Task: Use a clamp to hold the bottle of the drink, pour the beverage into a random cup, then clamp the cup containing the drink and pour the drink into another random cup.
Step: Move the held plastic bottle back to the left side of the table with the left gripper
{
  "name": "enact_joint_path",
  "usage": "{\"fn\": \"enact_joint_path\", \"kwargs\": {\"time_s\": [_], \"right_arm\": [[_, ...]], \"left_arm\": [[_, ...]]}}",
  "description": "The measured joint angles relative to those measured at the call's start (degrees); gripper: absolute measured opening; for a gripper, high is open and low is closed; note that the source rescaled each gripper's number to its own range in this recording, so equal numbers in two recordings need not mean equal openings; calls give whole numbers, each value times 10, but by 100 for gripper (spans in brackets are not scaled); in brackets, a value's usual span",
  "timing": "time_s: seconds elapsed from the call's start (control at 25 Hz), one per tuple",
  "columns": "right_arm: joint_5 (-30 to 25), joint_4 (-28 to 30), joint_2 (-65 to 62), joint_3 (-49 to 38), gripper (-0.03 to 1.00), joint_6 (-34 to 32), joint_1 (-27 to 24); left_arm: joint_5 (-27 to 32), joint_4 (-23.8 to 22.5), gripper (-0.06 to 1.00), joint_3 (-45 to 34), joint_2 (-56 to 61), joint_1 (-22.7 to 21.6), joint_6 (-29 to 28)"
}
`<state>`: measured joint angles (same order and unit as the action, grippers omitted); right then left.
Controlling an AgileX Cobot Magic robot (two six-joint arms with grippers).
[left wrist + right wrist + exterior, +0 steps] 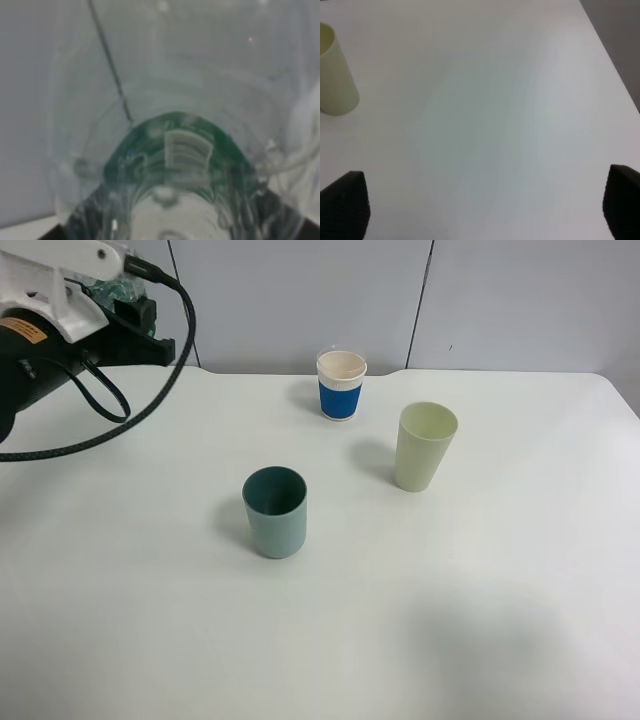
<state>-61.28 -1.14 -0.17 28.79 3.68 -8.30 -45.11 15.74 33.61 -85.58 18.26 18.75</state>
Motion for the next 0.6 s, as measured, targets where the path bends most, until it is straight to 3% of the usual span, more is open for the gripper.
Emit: {"fn": "enact_joint_path", "kwargs": {"time_s": [0.16,0.28,0.44,0.6], "right_arm": [[0,0,0,0,77,0,0],[0,0,0,0,77,0,0],[0,0,0,0,77,0,0],[0,0,0,0,77,0,0]], "left_arm": [[7,-94,0,0,-6,-64,-144],[8,-145,0,0,-21,-99,-204],[8,-199,0,0,-49,-132,-226],[10,-222,0,0,-83,-141,-227]]}}
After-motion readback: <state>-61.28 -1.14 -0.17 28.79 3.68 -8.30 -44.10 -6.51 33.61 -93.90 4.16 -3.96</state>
